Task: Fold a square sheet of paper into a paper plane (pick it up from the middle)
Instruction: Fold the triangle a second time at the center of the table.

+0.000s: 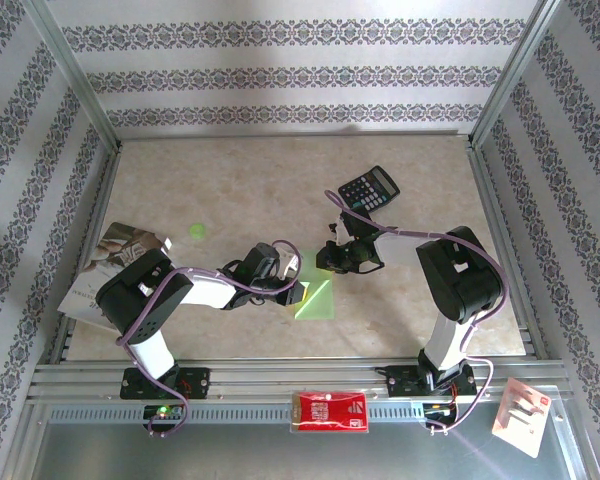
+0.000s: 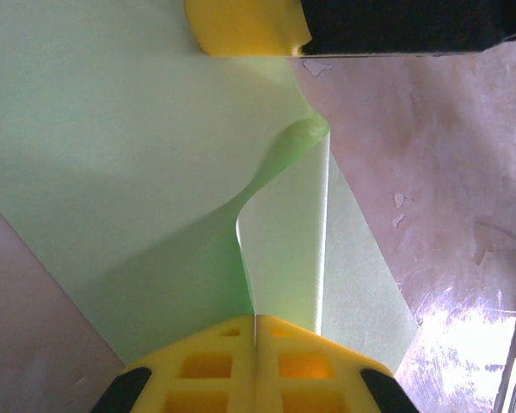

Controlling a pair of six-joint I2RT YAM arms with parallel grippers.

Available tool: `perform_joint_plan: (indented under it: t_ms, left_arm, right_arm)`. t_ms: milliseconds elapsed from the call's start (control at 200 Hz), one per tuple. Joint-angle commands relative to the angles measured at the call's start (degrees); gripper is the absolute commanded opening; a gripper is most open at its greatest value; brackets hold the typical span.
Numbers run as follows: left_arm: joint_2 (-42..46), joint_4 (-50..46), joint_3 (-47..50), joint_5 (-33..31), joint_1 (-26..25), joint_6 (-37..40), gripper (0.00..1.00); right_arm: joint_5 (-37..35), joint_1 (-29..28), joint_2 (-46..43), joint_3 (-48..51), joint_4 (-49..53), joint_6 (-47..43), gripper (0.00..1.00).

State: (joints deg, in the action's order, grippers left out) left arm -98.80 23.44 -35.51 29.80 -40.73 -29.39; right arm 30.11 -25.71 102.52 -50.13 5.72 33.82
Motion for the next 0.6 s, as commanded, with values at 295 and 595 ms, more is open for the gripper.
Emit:
perform_joint_plan:
  t_ms: [295,595]
  left_arm:
    - [-2.79,-2.8,-0.09,-1.39,1.09,0.89,0.0]
    - [-3.57,-4.5,-0.91,-1.15,1.22,0.99,0.0]
  right_arm:
    - [-1.63,-0.13,1.61,0.44,2.91,-1.53,0.2]
    - [-1.28,-0.21,1.94,-0.58,3.6,-1.94,0.2]
